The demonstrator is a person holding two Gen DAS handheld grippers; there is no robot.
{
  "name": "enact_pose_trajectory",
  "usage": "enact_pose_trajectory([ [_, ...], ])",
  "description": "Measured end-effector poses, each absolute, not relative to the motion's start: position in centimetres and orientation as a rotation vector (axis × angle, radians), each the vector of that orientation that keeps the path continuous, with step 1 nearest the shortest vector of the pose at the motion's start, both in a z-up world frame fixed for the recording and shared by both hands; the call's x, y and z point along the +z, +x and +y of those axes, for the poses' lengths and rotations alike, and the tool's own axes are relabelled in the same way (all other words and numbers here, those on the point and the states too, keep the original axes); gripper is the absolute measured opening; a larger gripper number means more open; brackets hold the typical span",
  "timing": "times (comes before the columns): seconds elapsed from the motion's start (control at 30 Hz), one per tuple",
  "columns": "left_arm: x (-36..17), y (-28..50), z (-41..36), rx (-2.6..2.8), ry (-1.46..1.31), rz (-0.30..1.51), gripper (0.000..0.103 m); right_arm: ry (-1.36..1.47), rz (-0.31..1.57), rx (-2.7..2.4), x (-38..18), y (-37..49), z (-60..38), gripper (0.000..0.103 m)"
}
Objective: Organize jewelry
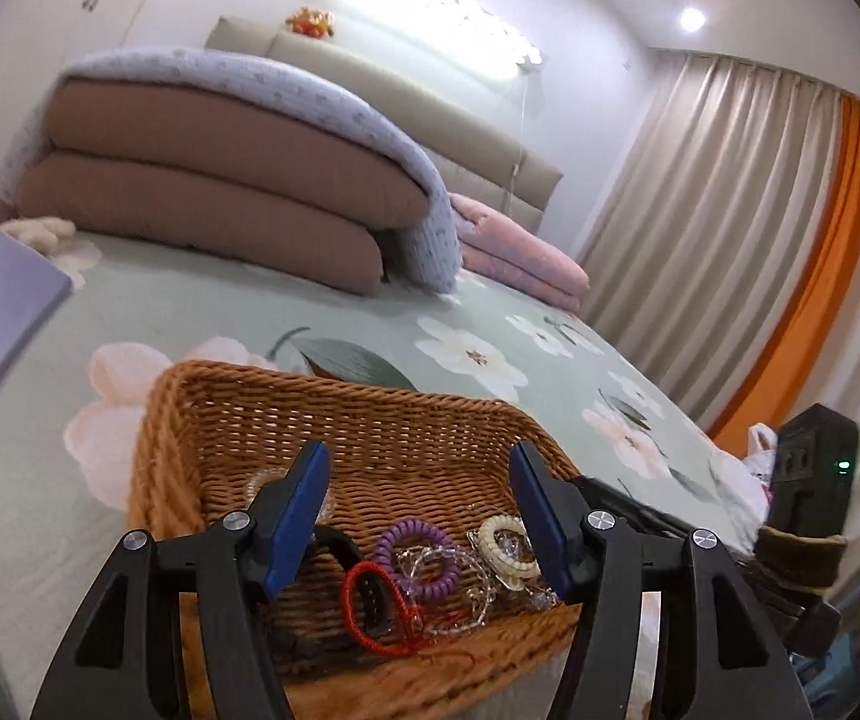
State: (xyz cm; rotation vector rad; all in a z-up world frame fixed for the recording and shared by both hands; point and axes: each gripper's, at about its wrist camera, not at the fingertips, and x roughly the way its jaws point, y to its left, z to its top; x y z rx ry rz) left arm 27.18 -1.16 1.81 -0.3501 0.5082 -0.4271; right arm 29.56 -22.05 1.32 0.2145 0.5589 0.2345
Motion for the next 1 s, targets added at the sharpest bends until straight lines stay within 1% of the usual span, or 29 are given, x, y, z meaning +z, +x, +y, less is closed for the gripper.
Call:
enact_pose_trajectory([
  [0.03, 2.3, 26.2, -1.3, -0.413, -0.329, 0.489, 0.064, 0.185, 0.531, 0.218, 1.9, 28.5, -21.6, 0.033],
  [0.27, 5.5, 17.3, -1.9, -0.355, -0.208, 0.383, 0.064, 0.093, 0.398, 0.2, 5.1, 19.5, -19.8, 0.034],
  [0.47, 5.9, 10.7, -0.3, -0.261, -0.221, 0.381, 0.064, 0.081, 0.404, 0.193, 4.7, 12.4, -19.2, 0.035],
  [0.57, 5.0, 8.0, 0.0, -0.164, -0.205, 0.388, 0.066, 0.103, 0.413, 0.191, 4.2, 10.3, -19.1, 0.042],
  [0.63, 3.9, 6.8, 0.1, -0.107, -0.19, 0.404, 0.066, 0.108, 0.415, 0.196, 3.8, 9.4, -18.9, 0.057],
  [0.7, 2.5, 5.6, 0.1, -0.081, -0.176, 0.403, 0.066, 0.105, 0.424, 0.185, 3.1, 8.9, -18.6, 0.065],
  [0.73, 1.7, 5.1, 0.0, -0.062, -0.166, 0.395, 0.066, 0.104, 0.431, 0.175, 2.7, 8.7, -18.4, 0.068],
  [0.83, -0.2, 5.2, -0.5, -0.048, -0.128, 0.413, 0.067, 0.083, 0.455, 0.145, 1.1, 8.7, -17.9, 0.068],
  [0.9, -0.7, 5.8, -0.7, -0.041, -0.107, 0.451, 0.067, 0.055, 0.468, 0.103, 0.2, 8.8, -17.6, 0.068],
  [1.0, -1.3, 5.9, -0.5, -0.022, -0.112, 0.46, 0.067, 0.068, 0.497, 0.099, -0.3, 9.4, -17.8, 0.068],
])
